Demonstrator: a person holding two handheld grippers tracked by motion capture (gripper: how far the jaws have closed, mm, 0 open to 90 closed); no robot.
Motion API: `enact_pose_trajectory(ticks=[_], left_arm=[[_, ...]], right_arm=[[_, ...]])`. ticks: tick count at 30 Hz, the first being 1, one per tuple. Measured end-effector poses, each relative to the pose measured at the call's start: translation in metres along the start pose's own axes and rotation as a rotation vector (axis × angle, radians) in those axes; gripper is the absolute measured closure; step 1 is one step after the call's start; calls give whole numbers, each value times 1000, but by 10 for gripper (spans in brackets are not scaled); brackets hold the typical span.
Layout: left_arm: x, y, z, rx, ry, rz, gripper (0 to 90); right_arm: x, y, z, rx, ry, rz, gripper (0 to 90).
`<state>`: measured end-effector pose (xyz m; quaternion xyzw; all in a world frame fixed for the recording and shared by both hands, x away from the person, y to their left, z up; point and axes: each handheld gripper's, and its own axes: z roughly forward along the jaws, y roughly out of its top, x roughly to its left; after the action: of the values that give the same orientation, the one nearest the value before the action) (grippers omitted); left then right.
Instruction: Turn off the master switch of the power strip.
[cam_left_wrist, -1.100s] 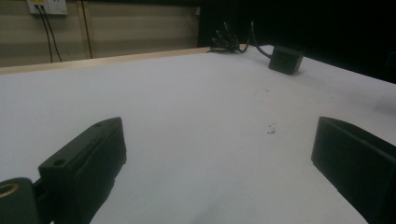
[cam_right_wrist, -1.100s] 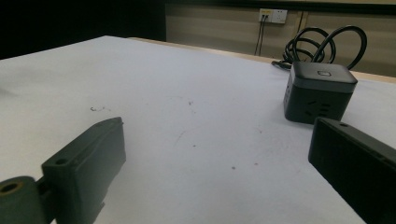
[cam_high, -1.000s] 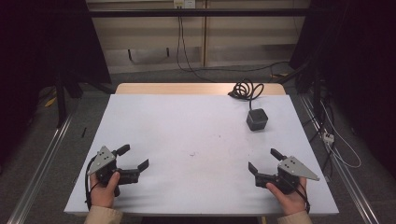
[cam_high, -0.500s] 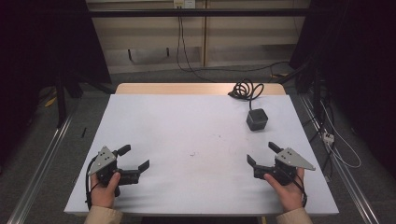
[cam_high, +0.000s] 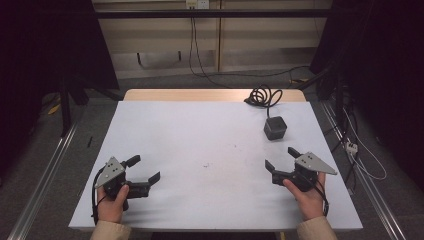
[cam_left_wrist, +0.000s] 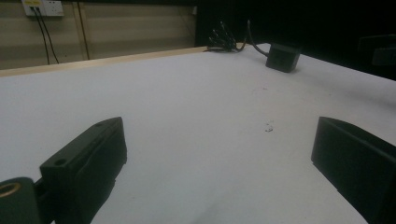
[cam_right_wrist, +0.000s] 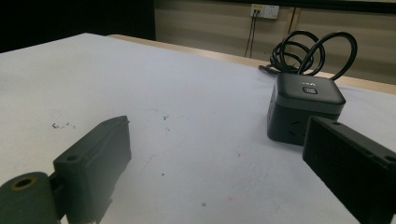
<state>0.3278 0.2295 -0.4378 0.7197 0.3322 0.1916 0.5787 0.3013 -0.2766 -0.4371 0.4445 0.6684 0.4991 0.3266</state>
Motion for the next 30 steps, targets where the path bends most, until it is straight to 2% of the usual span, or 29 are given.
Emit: enact_pose_trajectory(ticks=[10,17,30], left_arm=[[-1,0,0,2,-1,1,31],[-1,-1,1,4,-3,-1,30],[-2,-1,1,5,-4,1,31]], right_arm=[[-4,5,5,0,1,16,74],[-10,7,9,-5,-5,52,76],[-17,12,16,-4,-5,55,90]])
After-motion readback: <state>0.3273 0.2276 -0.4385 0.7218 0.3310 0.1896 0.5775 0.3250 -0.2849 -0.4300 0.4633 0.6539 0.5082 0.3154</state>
